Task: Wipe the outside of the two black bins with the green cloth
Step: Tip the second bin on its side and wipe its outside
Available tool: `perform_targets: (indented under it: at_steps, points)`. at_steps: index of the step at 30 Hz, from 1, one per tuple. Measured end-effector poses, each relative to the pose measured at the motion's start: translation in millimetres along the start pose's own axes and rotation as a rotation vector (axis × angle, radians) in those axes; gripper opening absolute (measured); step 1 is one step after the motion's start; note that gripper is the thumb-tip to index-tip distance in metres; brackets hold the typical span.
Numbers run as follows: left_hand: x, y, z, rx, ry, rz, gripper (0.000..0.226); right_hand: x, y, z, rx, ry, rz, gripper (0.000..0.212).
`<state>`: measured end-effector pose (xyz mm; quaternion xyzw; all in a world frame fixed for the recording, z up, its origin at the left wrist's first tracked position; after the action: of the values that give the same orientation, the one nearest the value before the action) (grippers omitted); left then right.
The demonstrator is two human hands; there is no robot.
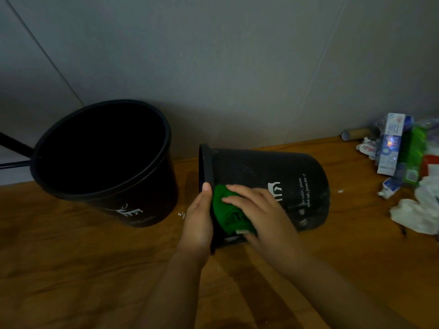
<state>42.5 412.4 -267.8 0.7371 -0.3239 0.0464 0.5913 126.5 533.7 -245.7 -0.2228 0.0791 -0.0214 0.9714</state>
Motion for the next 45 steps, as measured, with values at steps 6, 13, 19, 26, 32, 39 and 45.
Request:
perform_targets:
  at_steps: [6, 13, 19, 26, 32, 39, 45]
  points:
    - [-1.9, 8.3, -3.0, 0.033, -0.004, 0.047, 0.053, -2.0, 10.0, 7.5, -0.018, 0.155, -0.148, 0.07]
    - [-3.2, 9.0, 0.8, 0.065, -0.021, 0.089, 0.058, 10.6, 7.9, -6.2, 0.041, 0.032, 0.071, 0.078]
    - [-4.5, 9.7, -2.1, 0.032, 0.007, 0.07, 0.053, 5.8, 8.8, -4.6, -0.012, 0.253, -0.195, 0.073]
    - [-5.4, 7.4, -2.0, -0.007, 0.02, 0.046, 0.052, 18.4, 23.5, -5.6, 0.072, 0.246, -0.187, 0.071]
    - [-2.6, 9.2, -6.0, -0.001, 0.025, 0.016, 0.049, 22.5, 29.5, -1.1, -0.048, 0.317, -0.441, 0.07]
    - [-1.1, 12.4, -7.8, -0.012, 0.03, -0.001, 0.048, 13.0, 50.4, 12.6, -0.04, 0.333, -0.531, 0.064]
    - [0.3, 11.7, -9.8, 0.0, 0.054, -0.01, 0.045, 20.7, 32.4, -1.0, -0.042, 0.283, -0.416, 0.069]
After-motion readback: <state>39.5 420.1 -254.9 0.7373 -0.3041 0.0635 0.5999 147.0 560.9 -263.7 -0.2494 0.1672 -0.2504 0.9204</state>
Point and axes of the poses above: each hand's wrist, its own x-axis away from the middle knuckle, its own z-axis out of the back of the hand, y = z × x, the point moved 1 cm from there along -x, towards the middle knuckle, and after that the axes turned 3 degrees about -z, right-handed, at the moved point
